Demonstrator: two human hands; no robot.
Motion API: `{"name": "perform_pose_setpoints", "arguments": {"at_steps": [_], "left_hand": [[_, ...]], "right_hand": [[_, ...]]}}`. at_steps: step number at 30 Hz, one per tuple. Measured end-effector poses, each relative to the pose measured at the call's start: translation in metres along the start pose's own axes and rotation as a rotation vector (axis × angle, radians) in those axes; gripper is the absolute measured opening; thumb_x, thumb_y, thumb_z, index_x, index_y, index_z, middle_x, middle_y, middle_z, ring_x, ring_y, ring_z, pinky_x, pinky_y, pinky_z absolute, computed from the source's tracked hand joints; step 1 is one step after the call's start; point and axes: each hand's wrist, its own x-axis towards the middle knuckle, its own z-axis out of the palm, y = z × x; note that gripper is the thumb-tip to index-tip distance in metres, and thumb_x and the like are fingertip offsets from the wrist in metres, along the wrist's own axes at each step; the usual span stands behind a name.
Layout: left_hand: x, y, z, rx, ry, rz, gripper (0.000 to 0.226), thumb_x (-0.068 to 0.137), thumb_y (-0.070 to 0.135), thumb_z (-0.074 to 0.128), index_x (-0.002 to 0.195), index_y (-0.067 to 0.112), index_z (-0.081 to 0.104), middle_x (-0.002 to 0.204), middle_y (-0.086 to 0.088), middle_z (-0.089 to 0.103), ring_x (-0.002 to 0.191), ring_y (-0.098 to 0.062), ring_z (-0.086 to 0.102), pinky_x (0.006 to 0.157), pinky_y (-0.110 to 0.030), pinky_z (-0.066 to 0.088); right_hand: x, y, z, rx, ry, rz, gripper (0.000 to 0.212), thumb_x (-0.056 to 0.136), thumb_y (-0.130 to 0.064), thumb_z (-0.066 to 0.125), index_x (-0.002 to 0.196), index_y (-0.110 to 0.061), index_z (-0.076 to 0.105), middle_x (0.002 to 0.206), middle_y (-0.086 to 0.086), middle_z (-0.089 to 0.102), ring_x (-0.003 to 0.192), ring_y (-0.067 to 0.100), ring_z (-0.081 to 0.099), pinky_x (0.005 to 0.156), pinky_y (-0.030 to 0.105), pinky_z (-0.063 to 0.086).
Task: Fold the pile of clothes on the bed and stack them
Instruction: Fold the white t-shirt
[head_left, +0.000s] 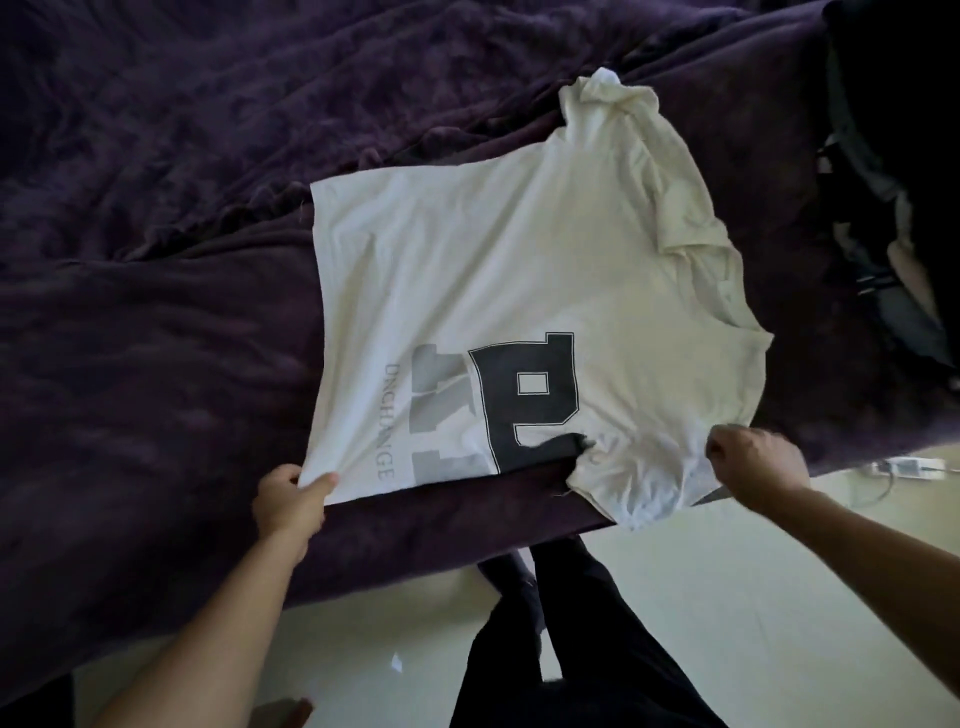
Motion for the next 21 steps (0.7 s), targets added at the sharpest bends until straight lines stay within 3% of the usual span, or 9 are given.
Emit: {"name": "perform_pose_setpoints", "arguments": {"at_steps": [2,3,5,8,12,14,18,21], "left_hand": [[-0.010,-0.002,-0.005,0.205,0.143,0.041,0.027,0.082,0.013,0.069,0.107,0.009,0.059,0.102,-0.018,0.064,0.088,-0.038,0.064,0.070,-0.037,0.049],[-0.016,-0.002,-0.004,0.313,0.199,0.107,0.029,0.082,0.011,0.067,0.110,0.012,0.058,0.110,-0.017,0.061,0.097,-0.039,0.061,0.073,-0.040,0.046],[-0.026,-0.004,0.007,0.462,0.188,0.350,0.025,0.081,0.007,0.064,0.105,0.013,0.060,0.109,-0.016,0.058,0.098,-0.039,0.057,0.071,-0.043,0.046],[-0.038,-0.008,0.044,0.675,-0.001,0.735,0.026,0.079,0.009,0.066,0.105,0.010,0.064,0.103,-0.012,0.059,0.099,-0.034,0.054,0.077,-0.044,0.046],[-0.033,-0.014,0.088,0.876,-0.094,0.818,0.046,0.080,0.028,0.070,0.122,0.018,0.054,0.118,-0.006,0.050,0.113,-0.027,0.045,0.091,-0.040,0.041],[-0.023,-0.019,0.101,0.900,-0.026,0.817,0.045,0.079,0.026,0.070,0.121,0.018,0.055,0.118,-0.008,0.050,0.113,-0.029,0.044,0.090,-0.042,0.040],[-0.003,-0.017,0.102,0.923,0.091,0.817,0.024,0.084,0.012,0.059,0.107,0.015,0.064,0.105,-0.009,0.055,0.103,-0.030,0.047,0.084,-0.042,0.037],[-0.001,-0.013,0.090,0.875,0.040,0.809,0.019,0.084,0.010,0.056,0.102,0.012,0.063,0.103,-0.008,0.057,0.101,-0.030,0.049,0.082,-0.043,0.038]], "right_hand": [[-0.010,0.009,-0.008,0.038,0.012,-0.009,0.009,0.085,-0.020,0.057,0.084,-0.018,0.065,0.093,0.003,0.068,0.081,0.031,0.064,0.065,0.035,0.049],[-0.016,0.005,-0.009,0.051,-0.001,-0.035,0.009,0.085,-0.022,0.058,0.090,-0.021,0.066,0.098,0.002,0.067,0.086,0.030,0.064,0.067,0.034,0.048],[-0.028,-0.010,-0.003,0.048,-0.038,-0.127,0.027,0.084,-0.036,0.063,0.110,-0.027,0.063,0.115,-0.002,0.063,0.101,0.025,0.062,0.072,0.033,0.046],[-0.043,-0.053,0.025,-0.016,-0.093,-0.235,0.073,0.077,-0.070,0.057,0.135,-0.027,0.045,0.140,-0.001,0.047,0.123,0.024,0.049,0.090,0.038,0.046],[-0.047,-0.106,0.070,-0.100,-0.114,-0.075,0.103,0.067,-0.088,0.040,0.140,-0.017,0.032,0.149,0.012,0.030,0.132,0.035,0.033,0.096,0.049,0.037],[-0.041,-0.120,0.081,-0.116,-0.057,0.024,0.093,0.070,-0.081,0.045,0.134,-0.013,0.038,0.139,0.014,0.037,0.123,0.038,0.038,0.092,0.050,0.039],[-0.026,-0.097,0.077,-0.090,-0.024,0.020,0.027,0.079,-0.031,0.057,0.102,-0.019,0.060,0.110,0.002,0.061,0.108,0.028,0.055,0.091,0.040,0.036],[-0.029,-0.055,0.053,-0.112,-0.074,0.043,0.009,0.074,-0.022,0.061,0.079,-0.022,0.054,0.092,0.000,0.066,0.090,0.028,0.062,0.078,0.035,0.034]]}}
